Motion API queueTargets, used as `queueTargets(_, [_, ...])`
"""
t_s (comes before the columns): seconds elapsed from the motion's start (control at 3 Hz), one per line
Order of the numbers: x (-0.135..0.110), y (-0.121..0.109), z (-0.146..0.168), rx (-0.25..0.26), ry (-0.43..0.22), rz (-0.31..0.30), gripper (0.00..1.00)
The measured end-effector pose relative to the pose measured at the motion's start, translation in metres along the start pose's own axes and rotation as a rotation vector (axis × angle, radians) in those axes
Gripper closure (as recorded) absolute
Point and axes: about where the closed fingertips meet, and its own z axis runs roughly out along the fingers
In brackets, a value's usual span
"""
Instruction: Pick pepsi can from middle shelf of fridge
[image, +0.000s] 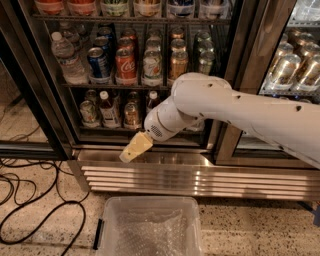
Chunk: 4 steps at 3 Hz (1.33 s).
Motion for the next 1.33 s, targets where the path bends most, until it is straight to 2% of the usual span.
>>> queueTargets(0.33, [-0.004,-0.001,0.02,0.016,-0.043,0.009,0.0])
queueTargets(0.67, [-0.009,-0.009,0.061,0.079,-0.084,0.011,0.0])
queueTargets(1.0, [-0.03,-0.03,0.081,0.172,-0.158,0.005,0.0])
queueTargets(1.33, [-0.058,-0.046,0.091,0.205,-0.23,0.018,0.0])
